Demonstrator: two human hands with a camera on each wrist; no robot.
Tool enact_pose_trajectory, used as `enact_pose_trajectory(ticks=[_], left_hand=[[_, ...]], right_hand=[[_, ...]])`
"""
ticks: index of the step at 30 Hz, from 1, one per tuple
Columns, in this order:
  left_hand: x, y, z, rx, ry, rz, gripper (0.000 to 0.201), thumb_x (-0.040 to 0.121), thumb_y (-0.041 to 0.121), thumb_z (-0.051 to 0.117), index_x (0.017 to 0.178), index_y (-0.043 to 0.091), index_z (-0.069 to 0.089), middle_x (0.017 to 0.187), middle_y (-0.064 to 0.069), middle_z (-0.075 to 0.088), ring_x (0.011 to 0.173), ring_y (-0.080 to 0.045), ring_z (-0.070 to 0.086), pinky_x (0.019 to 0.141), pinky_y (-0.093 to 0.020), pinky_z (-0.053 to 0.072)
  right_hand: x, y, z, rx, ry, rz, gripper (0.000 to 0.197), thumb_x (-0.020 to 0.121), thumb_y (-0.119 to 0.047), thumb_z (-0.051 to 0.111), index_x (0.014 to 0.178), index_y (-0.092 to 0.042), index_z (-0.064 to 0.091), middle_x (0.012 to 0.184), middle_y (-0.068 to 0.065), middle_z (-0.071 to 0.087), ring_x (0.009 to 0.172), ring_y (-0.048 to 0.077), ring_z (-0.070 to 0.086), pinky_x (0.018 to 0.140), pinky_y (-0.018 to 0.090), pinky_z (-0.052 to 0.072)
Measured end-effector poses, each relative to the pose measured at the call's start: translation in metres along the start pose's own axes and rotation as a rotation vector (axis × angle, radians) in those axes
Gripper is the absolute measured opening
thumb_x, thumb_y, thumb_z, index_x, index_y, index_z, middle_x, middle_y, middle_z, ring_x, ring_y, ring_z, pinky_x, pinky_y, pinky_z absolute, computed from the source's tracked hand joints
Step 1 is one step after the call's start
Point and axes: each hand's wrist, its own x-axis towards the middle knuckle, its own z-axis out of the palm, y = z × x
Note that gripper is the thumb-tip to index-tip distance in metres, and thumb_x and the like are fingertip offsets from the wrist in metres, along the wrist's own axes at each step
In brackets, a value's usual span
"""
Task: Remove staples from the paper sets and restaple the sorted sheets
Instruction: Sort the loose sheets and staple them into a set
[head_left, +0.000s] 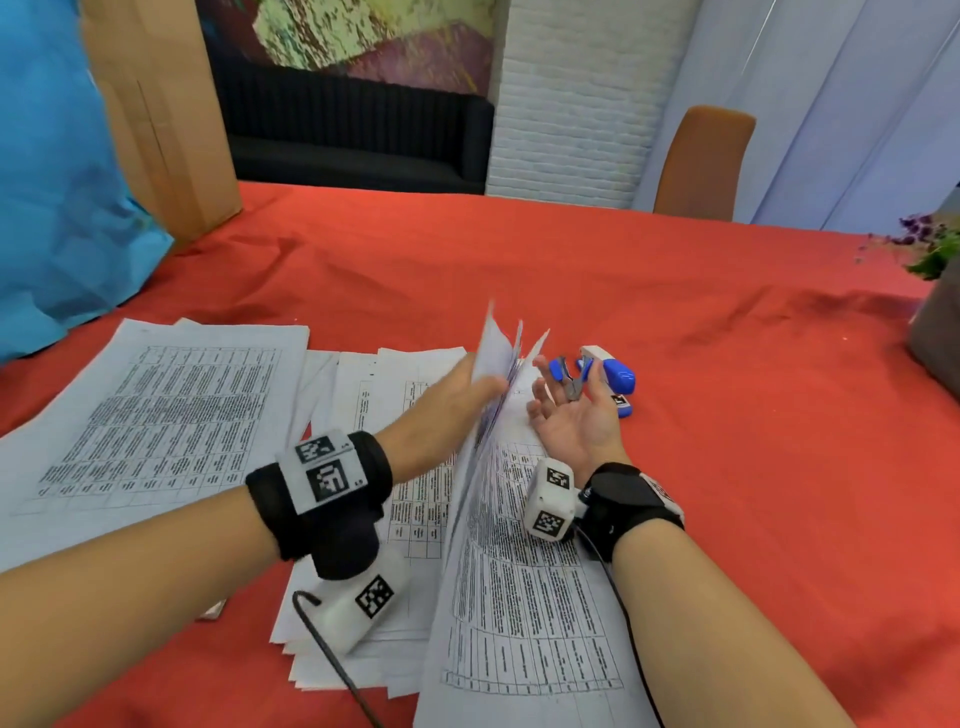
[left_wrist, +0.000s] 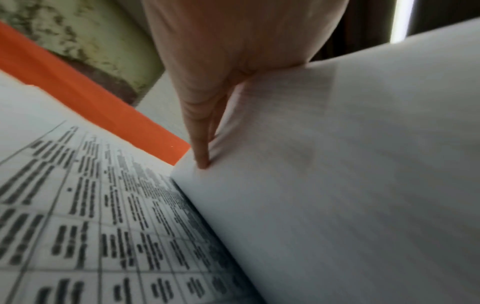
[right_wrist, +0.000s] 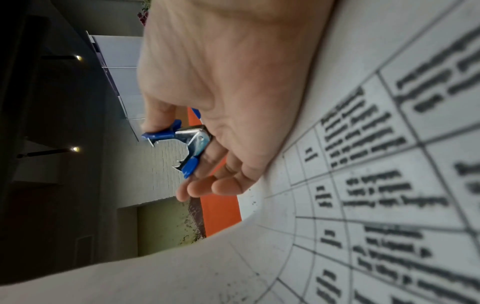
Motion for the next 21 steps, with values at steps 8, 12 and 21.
enact_pose_trajectory(ticks=[8, 12, 21], left_hand=[[-0.003, -0.004, -0.027, -0.484, 0.005, -0.366, 0.027, 0.096, 0.024, 0.04, 0.093, 0.007, 0.061, 0.08, -0.008, 0.069, 0.063, -0.019, 0.064, 0.063, -0.027, 0.05], [0.001, -0.012, -0.027, -0.289, 0.021, -0.23, 0.025, 0.093, 0.0, 0.048, 0.114, 0.012, 0.055, 0.098, -0.006, 0.069, 0.079, -0.02, 0.067, 0.068, -0.029, 0.054], [-0.005, -0.014, -0.02, 0.465, 0.074, 0.167, 0.121, 0.067, 0.026, 0.084, 0.142, 0.054, -0.008, 0.15, 0.002, 0.015, 0.123, -0.012, 0.036, 0.101, -0.028, 0.035]], right_hand=[[0.009, 0.002, -0.005, 0.09, -0.015, 0.027, 0.041, 0.09, -0.056, 0.051, 0.085, -0.016, 0.051, 0.084, 0.003, 0.07, 0.065, 0.019, 0.064, 0.057, 0.028, 0.049], [0.006, 0.001, -0.003, 0.139, -0.099, 0.09, 0.057, 0.091, -0.059, 0.048, 0.105, -0.007, 0.066, 0.104, 0.013, 0.069, 0.09, 0.027, 0.069, 0.087, 0.039, 0.051], [0.004, 0.002, -0.004, 0.071, -0.145, 0.118, 0.085, 0.064, -0.059, 0.076, 0.126, -0.007, 0.052, 0.124, 0.015, 0.062, 0.117, 0.031, 0.056, 0.109, 0.044, 0.037]])
